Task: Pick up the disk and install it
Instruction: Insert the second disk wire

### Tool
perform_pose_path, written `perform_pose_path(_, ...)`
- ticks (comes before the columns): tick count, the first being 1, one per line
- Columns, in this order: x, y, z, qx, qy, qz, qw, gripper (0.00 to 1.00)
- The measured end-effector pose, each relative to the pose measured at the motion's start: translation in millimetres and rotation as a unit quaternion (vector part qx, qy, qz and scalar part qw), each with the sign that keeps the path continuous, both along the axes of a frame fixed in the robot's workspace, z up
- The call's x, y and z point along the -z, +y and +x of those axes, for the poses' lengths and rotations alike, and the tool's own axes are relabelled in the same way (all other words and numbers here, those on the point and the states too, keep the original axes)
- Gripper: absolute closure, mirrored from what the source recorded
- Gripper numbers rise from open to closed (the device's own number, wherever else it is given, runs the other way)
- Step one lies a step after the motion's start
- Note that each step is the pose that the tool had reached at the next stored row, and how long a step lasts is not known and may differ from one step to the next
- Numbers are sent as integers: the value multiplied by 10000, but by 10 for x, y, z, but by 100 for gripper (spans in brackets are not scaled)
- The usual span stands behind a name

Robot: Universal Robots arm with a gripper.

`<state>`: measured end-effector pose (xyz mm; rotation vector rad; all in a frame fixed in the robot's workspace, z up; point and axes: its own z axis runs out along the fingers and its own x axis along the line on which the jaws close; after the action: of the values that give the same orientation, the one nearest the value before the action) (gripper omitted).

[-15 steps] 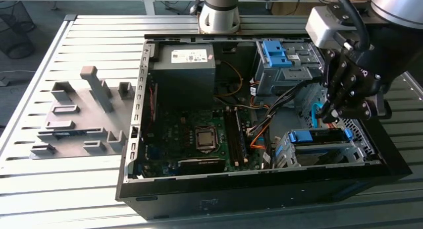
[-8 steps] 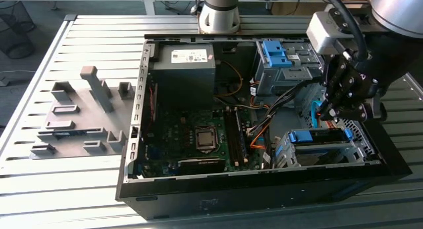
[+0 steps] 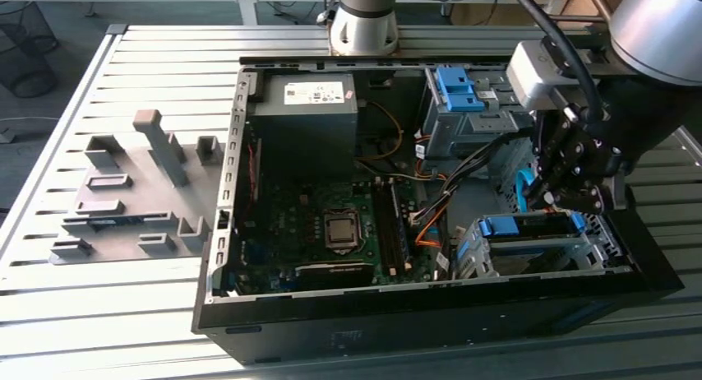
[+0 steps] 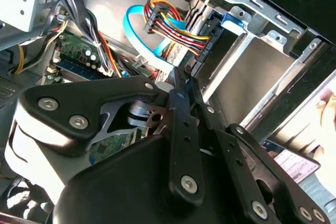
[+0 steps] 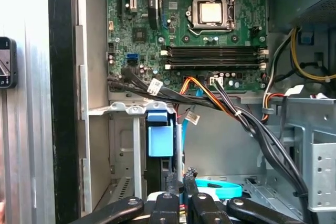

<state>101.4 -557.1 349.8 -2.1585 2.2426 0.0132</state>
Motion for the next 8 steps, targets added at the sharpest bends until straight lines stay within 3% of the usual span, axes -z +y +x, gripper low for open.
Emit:
perform_pose_path(5, 5, -11, 1, 0, 0, 1, 10000, 84)
perform_pose_path(8, 18, -51, 1, 0, 0, 3, 10000, 84)
